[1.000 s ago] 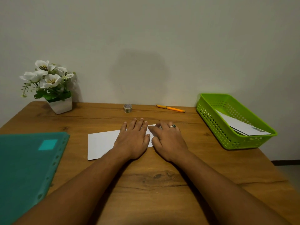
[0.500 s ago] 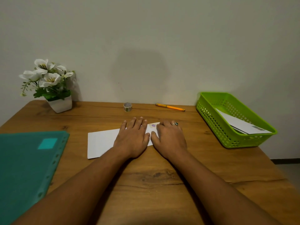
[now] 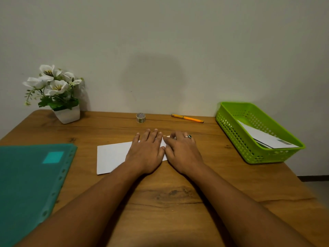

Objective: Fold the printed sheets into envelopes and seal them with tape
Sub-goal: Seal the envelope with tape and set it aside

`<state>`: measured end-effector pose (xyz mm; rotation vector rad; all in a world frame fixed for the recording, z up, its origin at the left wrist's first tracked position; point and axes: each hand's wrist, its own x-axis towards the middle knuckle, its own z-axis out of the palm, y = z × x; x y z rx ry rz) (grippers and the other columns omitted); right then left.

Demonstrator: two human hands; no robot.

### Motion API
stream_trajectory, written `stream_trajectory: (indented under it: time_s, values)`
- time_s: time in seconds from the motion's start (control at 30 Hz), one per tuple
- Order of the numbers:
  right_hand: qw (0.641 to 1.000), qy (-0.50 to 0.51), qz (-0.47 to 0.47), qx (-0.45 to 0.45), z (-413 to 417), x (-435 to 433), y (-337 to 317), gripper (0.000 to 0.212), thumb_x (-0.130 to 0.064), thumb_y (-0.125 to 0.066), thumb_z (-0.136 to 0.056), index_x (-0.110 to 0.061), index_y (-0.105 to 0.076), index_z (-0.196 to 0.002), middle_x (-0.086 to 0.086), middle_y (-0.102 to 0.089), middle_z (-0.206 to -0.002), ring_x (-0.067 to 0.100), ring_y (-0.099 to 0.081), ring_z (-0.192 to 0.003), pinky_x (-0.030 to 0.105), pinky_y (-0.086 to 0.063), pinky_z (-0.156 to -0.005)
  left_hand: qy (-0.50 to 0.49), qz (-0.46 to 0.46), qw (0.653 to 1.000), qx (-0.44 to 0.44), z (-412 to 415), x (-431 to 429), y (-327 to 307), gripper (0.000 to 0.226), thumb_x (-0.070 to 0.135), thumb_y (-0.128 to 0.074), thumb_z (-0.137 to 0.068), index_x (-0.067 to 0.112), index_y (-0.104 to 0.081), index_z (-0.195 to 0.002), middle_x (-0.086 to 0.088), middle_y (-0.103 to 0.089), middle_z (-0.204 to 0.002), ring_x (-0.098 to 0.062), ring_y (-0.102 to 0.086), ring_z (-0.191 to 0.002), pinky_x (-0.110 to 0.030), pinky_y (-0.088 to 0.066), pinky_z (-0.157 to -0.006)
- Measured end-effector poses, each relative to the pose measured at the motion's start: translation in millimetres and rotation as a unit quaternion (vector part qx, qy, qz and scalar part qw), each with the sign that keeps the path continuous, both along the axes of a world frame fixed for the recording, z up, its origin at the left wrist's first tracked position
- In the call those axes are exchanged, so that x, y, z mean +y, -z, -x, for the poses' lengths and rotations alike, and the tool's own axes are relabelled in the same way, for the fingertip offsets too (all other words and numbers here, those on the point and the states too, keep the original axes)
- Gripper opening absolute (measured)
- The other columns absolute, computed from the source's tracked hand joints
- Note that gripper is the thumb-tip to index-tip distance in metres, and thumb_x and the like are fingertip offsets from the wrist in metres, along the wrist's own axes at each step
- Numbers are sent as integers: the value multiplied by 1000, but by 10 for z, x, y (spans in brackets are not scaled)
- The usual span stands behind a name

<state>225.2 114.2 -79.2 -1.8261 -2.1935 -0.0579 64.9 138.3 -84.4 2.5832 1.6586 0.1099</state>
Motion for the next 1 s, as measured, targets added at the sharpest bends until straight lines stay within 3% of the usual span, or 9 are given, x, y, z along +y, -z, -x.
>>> stream_trajectory:
  time_s: [0.17, 0.33, 0.4, 0.6, 0.8, 1.0]
  values:
    - [999, 7, -14, 32, -22, -26, 32, 38, -30, -46, -100, -24, -69, -129, 0, -62, -129, 21, -50, -119, 39, -44, -94, -1, 1, 1000, 2, 0, 5, 4, 62, 46, -14, -108, 21, -3, -164, -1, -1, -172, -21, 2, -158, -49, -3, -127]
    - [999, 42, 11, -24, 14, -27, 6, 74, -49, -12, -90, -28, -55, -146, 4, -54, -144, 26, -46, -128, 43, -41, -98, -1, -1, 1000, 8, -6, 4, -7, 62, 45, -14, -108, 21, -4, -164, -2, -1, -172, -21, 1, -158, -49, -3, -127]
    - [997, 65, 17, -39, 17, -21, 19, 79, -54, -9, -89, -28, -52, -150, 4, -52, -146, 27, -45, -129, 43, -40, -100, -2, 2, 1000, 11, -16, 2, -12, 62, 45, -14, -108, 21, -4, -164, -2, -1, -172, -21, 1, -158, -49, -3, -127]
    - [994, 98, -1, -48, 40, -41, 24, 53, -48, -35, -104, -18, -65, -136, 8, -60, -133, 26, -55, -116, 41, -47, -91, -5, 3, 1000, 13, -15, -2, -1, 64, 48, -14, -107, 21, -3, -164, -2, 0, -172, -22, 1, -158, -49, -3, -127]
    - [996, 87, -10, -16, 25, -102, 28, 48, -45, -43, -105, -14, -69, -130, 7, -66, -128, 25, -58, -113, 38, -52, -90, -5, 6, 1000, 10, -14, 0, -7, 64, 49, -13, -107, 21, -3, -164, -2, 0, -172, -22, 2, -158, -50, -2, -127]
    - [998, 22, -47, 29, -78, -166, 50, 30, -27, -51, -103, -17, -75, -117, 2, -68, -118, 24, -60, -107, 37, -49, -85, -3, 4, 1000, 4, -6, 11, 19, 64, 49, -13, -107, 21, -3, -164, -2, 0, -172, -22, 2, -158, -50, -2, -127]
